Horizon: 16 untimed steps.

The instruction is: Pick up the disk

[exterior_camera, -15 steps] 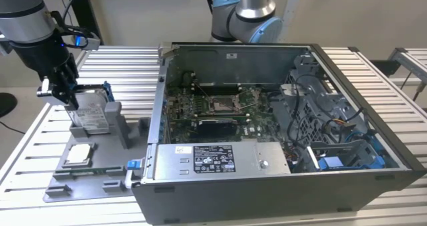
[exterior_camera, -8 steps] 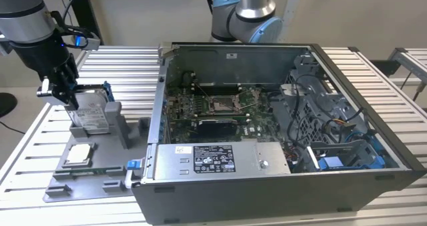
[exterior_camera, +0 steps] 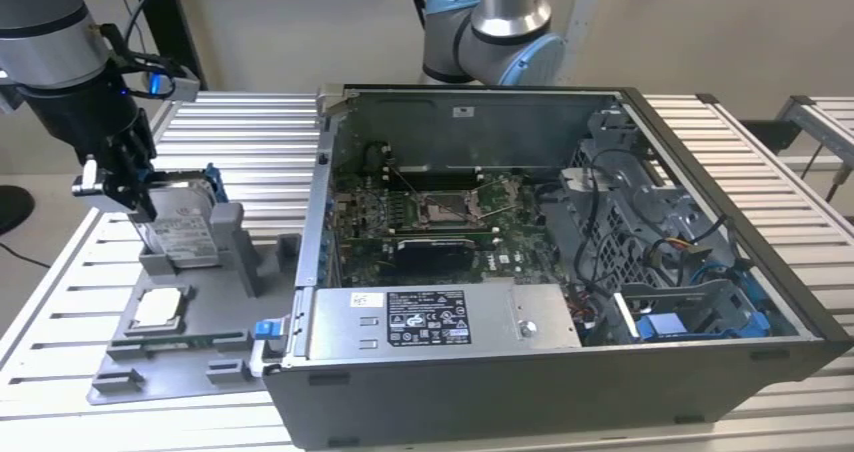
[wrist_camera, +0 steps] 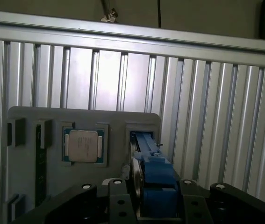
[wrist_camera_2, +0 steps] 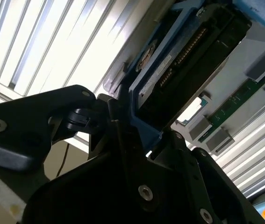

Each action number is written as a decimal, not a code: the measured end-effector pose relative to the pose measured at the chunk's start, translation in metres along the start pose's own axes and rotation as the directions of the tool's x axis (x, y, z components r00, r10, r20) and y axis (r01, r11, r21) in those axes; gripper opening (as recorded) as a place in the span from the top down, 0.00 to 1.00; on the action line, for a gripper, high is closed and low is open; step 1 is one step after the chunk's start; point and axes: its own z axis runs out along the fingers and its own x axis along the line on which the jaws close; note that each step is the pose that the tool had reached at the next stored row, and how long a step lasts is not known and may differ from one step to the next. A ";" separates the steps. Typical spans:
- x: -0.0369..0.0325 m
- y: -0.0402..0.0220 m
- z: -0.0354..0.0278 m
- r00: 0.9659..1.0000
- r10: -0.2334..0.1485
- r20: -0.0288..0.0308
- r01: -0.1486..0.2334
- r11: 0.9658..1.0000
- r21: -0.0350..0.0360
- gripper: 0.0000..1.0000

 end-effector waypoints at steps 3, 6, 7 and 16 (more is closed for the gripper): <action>0.0000 0.0000 -0.0001 1.000 0.000 0.000 0.000 1.000 0.000 1.00; -0.0002 0.0001 0.0000 1.000 0.000 0.000 0.000 1.000 0.000 1.00; -0.0004 0.0000 0.0000 1.000 0.000 0.000 0.000 1.000 0.000 1.00; -0.0029 -0.0002 0.0002 1.000 0.001 -0.009 -0.001 1.000 -0.001 1.00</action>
